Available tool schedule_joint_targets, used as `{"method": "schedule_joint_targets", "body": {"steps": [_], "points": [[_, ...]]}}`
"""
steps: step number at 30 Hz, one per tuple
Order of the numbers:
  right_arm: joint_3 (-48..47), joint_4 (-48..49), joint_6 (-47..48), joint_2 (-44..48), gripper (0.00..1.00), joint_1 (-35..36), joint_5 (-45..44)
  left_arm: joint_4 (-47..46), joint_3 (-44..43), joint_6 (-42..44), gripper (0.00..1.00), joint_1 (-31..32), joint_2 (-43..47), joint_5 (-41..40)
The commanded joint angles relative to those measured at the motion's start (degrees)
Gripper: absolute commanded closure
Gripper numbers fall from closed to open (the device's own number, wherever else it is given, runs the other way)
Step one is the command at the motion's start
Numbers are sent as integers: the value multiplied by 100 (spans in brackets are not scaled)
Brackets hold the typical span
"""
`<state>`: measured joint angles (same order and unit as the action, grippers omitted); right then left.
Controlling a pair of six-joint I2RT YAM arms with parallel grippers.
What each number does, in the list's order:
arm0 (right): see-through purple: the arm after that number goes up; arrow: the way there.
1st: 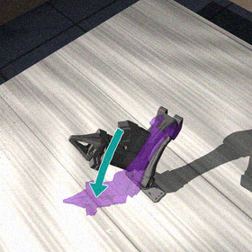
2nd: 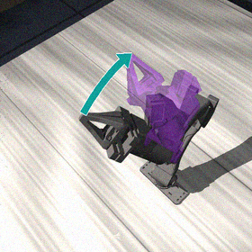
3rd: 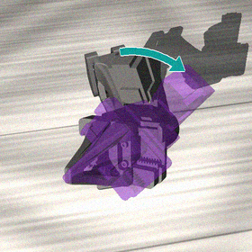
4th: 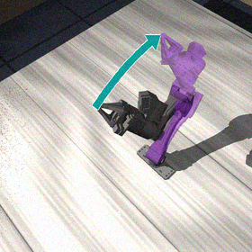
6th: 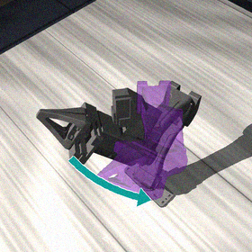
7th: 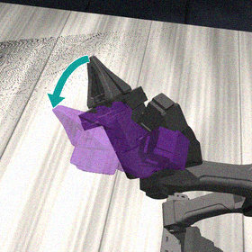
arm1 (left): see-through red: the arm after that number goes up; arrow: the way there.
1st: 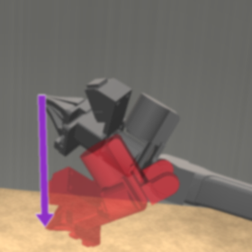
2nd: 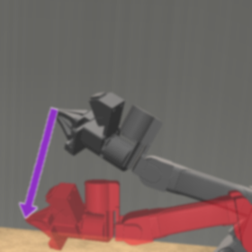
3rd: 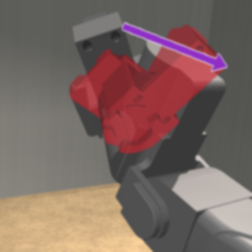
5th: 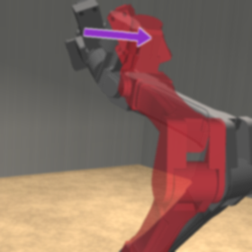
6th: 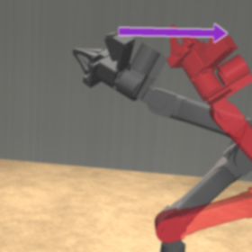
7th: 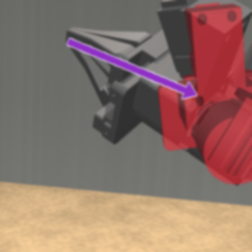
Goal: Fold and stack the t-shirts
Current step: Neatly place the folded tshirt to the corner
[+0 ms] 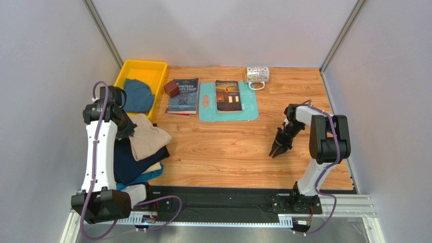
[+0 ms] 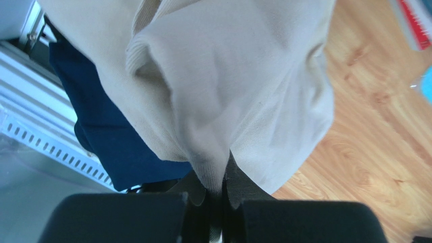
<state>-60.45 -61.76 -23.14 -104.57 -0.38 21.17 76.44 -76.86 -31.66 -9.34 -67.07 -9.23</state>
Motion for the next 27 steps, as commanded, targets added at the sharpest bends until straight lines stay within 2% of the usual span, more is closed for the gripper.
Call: {"method": "schedule_joint_targets", "body": {"steps": [1,4,12,15,18,19,25,27], "points": [[59,67,-77,192,78,12,46,819,522,-68,100,-138,246,-281],[86,67,-86,201,78,12,28,837,1005,-77,100,-173,360,-245],[165,111,-112,209,78,12,72,1241,1103,-358,100,-287,388,-650],[156,103,-112,201,78,12,107,1469,901,-542,92,-314,230,-536],[156,85,-103,192,78,12,89,1698,629,-683,73,-305,299,-614],[147,94,-112,192,78,12,89,1759,602,-779,64,-305,343,-676],[103,94,-121,165,78,12,80,1997,497,-1000,63,-305,633,-729],[112,111,-121,192,78,12,63,2006,427,-1096,59,-305,747,-555]]}}
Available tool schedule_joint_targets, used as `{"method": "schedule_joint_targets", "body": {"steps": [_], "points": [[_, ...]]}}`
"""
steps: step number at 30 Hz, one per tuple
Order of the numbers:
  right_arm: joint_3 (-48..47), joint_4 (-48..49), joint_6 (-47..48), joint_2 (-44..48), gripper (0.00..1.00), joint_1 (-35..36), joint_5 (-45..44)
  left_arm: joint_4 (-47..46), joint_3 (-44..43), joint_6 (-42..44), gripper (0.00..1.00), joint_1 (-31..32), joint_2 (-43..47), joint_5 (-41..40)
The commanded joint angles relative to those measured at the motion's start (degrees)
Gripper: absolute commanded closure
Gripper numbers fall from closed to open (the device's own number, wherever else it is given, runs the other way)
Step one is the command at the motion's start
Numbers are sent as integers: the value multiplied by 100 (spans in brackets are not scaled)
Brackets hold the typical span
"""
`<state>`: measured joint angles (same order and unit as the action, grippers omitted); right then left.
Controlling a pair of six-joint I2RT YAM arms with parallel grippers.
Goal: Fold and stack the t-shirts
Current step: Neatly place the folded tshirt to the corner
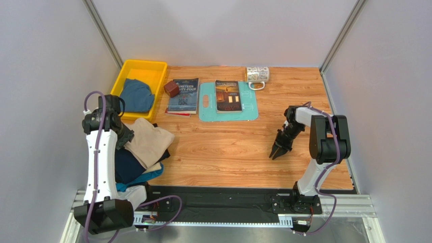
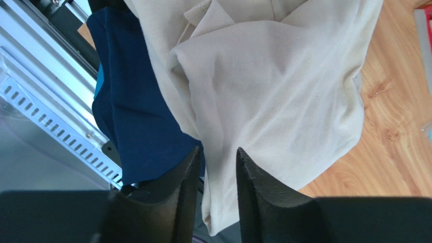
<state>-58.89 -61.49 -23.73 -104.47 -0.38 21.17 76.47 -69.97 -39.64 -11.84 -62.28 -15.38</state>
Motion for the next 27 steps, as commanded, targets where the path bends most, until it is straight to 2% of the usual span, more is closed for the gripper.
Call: {"method": "schedule_joint_targets", "body": {"steps": [1,6,13,17,20,24,27], "points": [[-35,85,-45,198,78,12,63,1995,-323,-360,59,-56,295,139],[36,102,-62,295,78,12,-7,1855,-798,-616,60,-56,374,508],[-43,68,-44,295,79,12,-51,100,325,-475,64,-21,147,1739],[-157,-38,-36,321,80,12,-157,-123,704,-484,69,277,-318,1547],[-122,-38,-36,418,80,12,-201,96,906,-580,79,278,-434,1091],[-26,-38,-36,462,80,12,-254,491,977,-782,80,270,-294,668],[-17,-20,-53,462,81,12,-262,676,1021,-905,78,94,-179,728]]}}
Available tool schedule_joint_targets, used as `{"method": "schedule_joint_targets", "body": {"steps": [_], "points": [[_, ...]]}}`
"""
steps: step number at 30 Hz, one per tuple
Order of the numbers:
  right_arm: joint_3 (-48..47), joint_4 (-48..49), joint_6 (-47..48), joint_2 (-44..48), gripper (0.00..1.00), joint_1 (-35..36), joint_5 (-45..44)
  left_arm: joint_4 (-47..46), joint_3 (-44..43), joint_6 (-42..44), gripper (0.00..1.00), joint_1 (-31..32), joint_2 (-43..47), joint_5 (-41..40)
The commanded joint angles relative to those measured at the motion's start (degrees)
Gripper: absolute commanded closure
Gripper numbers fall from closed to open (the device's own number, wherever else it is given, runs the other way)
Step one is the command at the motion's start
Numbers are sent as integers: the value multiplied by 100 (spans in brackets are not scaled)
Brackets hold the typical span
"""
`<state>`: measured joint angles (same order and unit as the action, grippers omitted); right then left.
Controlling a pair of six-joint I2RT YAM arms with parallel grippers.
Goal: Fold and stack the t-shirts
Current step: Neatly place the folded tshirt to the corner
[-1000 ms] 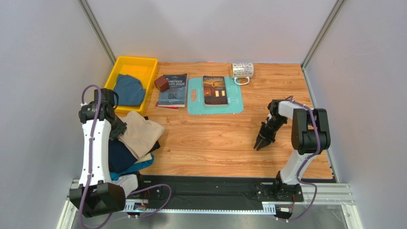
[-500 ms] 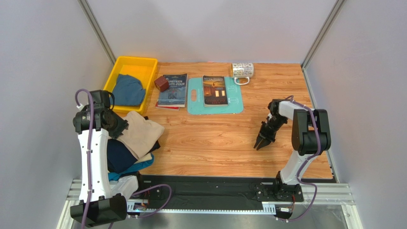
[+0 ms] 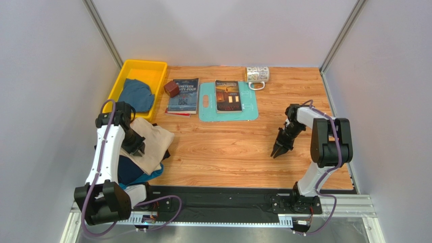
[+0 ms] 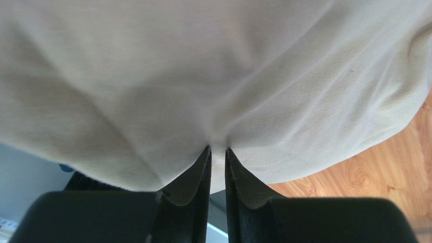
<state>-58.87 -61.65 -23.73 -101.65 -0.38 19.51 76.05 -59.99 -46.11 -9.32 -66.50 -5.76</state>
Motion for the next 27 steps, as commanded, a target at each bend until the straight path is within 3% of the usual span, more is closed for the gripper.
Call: {"method": "schedule_joint_targets", "body": {"steps": [1,8,16,21,27], "points": [[-10,-5,-45,189,81,12,-88,736,39,-267,78,-219,260,-180],[-28,56,-97,382,79,12,-17,1149,144,-539,68,-307,392,-224],[-151,187,-290,645,76,12,193,929,392,-558,69,-316,348,356],[-239,416,-623,1172,73,12,545,500,-697,-329,68,-289,261,321],[-572,952,-1098,1595,68,12,739,148,-2375,-250,66,167,-863,216]]}}
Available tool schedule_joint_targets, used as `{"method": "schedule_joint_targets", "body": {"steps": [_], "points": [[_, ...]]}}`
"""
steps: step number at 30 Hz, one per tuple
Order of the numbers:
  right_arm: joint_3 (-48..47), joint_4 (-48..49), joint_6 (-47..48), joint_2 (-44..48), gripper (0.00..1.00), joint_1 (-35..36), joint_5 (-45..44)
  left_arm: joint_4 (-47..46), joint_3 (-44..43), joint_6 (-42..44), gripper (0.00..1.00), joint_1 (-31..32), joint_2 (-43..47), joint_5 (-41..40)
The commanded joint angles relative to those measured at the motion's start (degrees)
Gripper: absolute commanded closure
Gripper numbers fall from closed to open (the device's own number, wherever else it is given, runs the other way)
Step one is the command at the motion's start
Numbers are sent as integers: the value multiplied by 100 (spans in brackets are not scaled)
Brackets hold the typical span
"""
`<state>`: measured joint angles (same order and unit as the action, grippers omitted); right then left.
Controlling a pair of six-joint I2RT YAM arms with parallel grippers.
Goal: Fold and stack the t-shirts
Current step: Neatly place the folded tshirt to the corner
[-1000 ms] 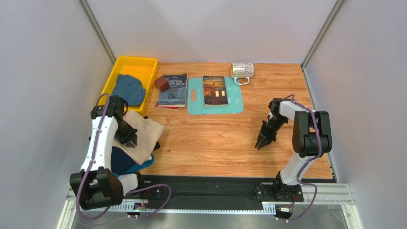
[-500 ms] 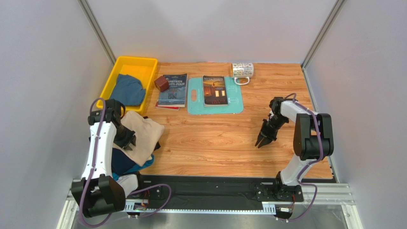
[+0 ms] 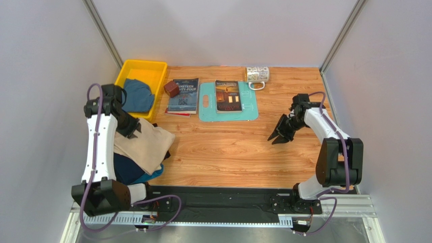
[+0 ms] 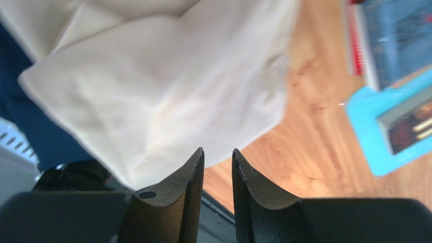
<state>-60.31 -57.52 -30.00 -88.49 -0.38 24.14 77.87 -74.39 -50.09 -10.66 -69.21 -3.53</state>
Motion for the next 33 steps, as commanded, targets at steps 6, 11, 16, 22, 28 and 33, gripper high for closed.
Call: {"method": "schedule_joint_targets", "body": {"steps": [6,11,16,22,28,33], "points": [[-1148,864,-832,130,67,389,267,-894,-2008,849,64,933,-1752,650],[-1597,962,-867,-168,67,750,162,-1334,-2607,1334,64,1987,-2790,1371],[-2193,813,-850,-581,67,961,47,-1837,-2948,1615,62,2542,-3457,2347],[-3046,286,-613,-1178,67,1286,-94,-2188,-2792,1642,60,2551,-3512,2875],[-3689,-136,-411,-1504,68,1497,-208,-2302,-2721,1651,60,2621,-3547,3077],[-3716,-269,-366,-1540,68,1515,-261,-2425,-2703,1730,61,2735,-3486,2999]]}}
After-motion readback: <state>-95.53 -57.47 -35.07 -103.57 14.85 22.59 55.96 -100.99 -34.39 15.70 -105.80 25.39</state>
